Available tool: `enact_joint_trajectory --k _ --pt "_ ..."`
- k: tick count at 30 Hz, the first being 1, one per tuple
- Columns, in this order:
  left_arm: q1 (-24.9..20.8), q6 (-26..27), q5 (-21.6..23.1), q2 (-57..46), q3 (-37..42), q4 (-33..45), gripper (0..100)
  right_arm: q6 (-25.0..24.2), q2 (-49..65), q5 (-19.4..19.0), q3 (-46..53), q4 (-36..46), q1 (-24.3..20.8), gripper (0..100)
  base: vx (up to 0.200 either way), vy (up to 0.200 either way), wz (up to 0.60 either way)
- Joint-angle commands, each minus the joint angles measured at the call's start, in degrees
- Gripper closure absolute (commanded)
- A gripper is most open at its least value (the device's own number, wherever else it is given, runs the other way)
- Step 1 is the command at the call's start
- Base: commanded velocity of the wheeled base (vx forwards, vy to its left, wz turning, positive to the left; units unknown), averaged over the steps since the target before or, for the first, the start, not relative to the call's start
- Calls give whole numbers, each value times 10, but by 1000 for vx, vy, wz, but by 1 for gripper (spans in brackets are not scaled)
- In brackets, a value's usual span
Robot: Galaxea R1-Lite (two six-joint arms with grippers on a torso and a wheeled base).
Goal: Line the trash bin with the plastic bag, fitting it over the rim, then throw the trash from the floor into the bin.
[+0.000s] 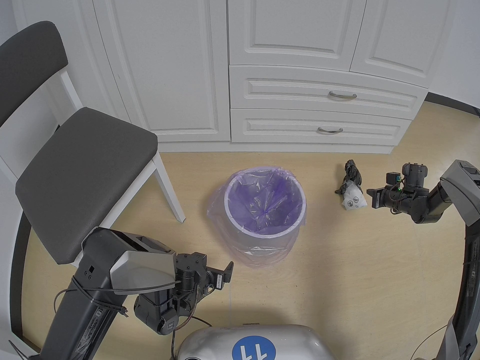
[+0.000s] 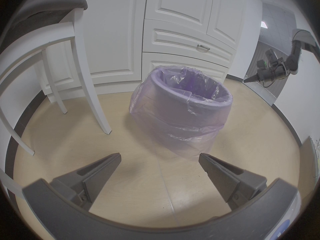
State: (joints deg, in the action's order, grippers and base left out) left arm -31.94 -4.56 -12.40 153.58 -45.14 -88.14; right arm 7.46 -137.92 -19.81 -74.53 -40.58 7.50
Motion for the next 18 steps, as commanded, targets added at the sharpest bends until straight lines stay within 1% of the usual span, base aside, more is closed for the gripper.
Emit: enact_joint_trajectory --k 1,2,5,10,14,18 --pt "-1 2 -1 1 1 -1 0 -3 -25 6 -28 -21 -12 0 0 0 0" --pt "-1 2 -2 1 1 -1 0 -4 -35 7 -33 -48 -12 0 0 0 0" --pt "-1 2 -2 1 1 -1 0 -4 -54 7 -42 -71 -13 0 0 0 0" --pt "-1 3 -3 1 1 0 0 -4 -86 9 -74 -69 -11 0 0 0 0" --pt "-4 5 -29 1 -2 1 0 -5 -118 10 -111 -63 -3 0 0 0 0" --pt "-4 7 -32 0 -2 2 0 -5 -133 19 -131 -62 1 0 200 0 0"
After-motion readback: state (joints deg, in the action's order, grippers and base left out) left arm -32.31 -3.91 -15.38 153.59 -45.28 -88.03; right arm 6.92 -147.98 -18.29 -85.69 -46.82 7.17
